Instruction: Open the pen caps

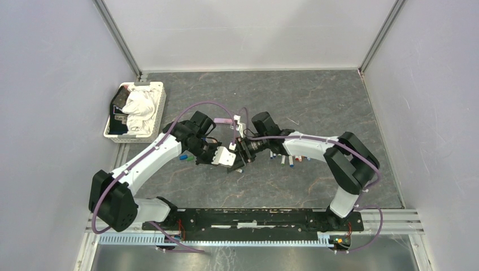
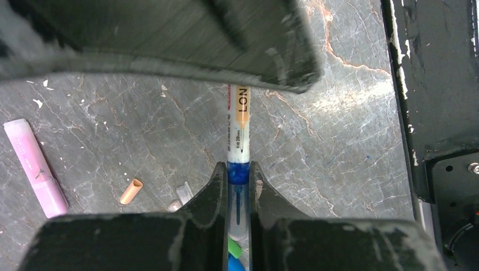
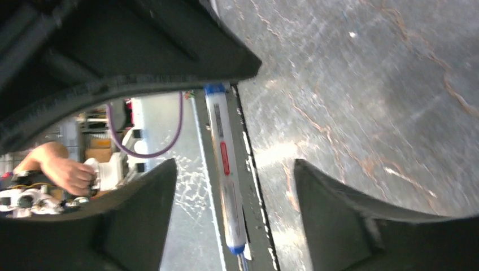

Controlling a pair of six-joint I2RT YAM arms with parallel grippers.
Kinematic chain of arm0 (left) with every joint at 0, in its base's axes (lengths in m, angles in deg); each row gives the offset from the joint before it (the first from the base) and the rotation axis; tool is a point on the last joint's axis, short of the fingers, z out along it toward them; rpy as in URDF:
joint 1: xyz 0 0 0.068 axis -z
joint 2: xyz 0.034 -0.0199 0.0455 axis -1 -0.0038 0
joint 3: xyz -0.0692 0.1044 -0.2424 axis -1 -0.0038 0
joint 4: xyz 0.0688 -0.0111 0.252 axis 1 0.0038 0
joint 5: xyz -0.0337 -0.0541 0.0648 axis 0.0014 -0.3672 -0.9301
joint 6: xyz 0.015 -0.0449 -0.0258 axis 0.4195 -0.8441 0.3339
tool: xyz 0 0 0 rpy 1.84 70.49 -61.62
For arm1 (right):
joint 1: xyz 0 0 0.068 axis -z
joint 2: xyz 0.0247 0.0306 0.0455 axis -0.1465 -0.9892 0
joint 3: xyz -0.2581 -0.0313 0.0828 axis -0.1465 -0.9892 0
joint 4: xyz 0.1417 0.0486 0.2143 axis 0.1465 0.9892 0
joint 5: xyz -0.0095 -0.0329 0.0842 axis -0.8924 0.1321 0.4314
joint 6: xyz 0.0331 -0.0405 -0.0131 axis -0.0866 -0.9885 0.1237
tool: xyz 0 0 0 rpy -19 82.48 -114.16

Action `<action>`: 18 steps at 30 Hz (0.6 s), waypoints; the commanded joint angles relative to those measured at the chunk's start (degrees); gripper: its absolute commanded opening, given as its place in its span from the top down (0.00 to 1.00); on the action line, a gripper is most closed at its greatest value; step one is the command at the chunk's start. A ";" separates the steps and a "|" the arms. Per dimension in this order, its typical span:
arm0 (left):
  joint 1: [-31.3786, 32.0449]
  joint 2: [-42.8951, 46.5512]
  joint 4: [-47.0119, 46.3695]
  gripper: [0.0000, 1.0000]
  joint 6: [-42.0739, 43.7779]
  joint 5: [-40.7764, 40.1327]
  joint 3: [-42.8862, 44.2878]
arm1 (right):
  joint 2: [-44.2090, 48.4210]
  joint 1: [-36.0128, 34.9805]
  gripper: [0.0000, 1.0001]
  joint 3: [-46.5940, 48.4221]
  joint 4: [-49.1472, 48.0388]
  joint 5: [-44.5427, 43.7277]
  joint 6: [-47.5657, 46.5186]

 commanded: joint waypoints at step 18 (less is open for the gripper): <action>0.21 0.72 4.85 0.98 -6.03 6.89 6.40 | 31.31 -1.68 0.02 -10.87 18.24 -42.31 -8.57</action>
